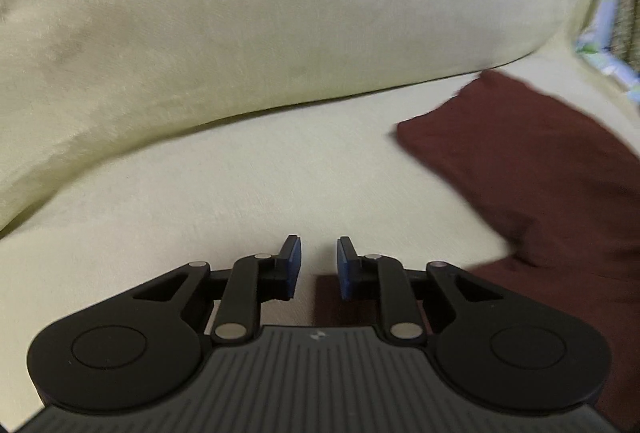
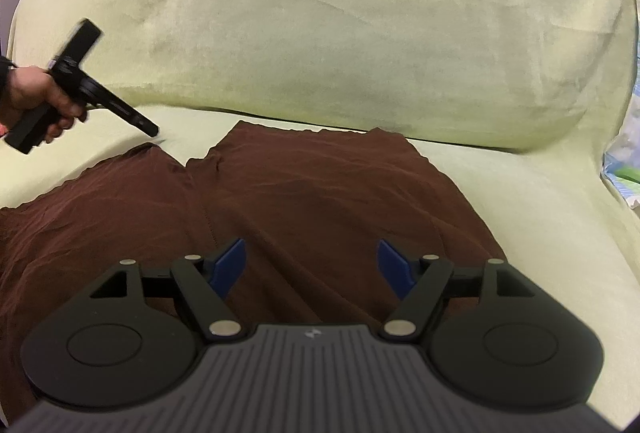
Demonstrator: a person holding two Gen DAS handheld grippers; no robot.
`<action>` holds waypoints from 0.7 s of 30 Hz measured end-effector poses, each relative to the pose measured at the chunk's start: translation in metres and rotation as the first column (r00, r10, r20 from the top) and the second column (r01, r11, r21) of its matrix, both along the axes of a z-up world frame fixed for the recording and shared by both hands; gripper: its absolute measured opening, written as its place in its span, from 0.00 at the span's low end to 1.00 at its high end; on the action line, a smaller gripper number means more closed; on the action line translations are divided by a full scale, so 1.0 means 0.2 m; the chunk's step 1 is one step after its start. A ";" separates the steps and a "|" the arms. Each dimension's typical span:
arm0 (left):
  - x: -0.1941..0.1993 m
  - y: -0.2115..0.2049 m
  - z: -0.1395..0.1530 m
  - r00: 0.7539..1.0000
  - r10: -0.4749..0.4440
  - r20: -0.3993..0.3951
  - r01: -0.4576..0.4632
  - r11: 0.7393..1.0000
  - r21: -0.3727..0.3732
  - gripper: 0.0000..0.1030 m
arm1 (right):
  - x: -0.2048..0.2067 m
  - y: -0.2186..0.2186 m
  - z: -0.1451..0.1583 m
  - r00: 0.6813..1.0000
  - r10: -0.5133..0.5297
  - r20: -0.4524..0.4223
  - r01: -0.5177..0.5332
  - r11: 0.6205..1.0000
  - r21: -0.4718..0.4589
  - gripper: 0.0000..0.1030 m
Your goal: Fold clothes
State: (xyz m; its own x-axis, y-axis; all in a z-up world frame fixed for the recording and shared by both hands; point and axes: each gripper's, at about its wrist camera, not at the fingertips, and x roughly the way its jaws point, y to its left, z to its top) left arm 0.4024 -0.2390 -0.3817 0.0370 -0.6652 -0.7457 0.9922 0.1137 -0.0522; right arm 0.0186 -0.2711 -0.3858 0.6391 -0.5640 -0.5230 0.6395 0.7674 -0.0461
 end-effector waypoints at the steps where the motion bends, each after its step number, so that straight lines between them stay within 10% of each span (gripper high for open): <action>1: -0.04 0.03 0.02 0.998 -0.051 -0.034 0.051 0.999 -0.009 0.22 | 0.00 0.00 0.00 1.000 0.000 0.003 0.000 1.000 -0.001 0.69; 4: -0.21 0.04 0.00 0.986 -0.168 -0.021 0.169 0.986 0.008 0.24 | 0.00 0.00 0.00 1.000 0.001 0.003 -0.001 1.000 0.002 0.69; 15: -0.08 -0.07 -0.05 0.997 0.077 0.028 -0.077 0.997 -0.003 0.18 | -0.02 0.00 0.01 1.000 -0.005 -0.002 0.005 1.000 0.002 0.70; 21: -0.26 0.23 0.04 1.000 -0.027 0.006 0.027 1.000 -0.015 0.18 | 0.00 0.05 0.00 0.996 0.091 0.021 -0.092 0.994 0.052 0.70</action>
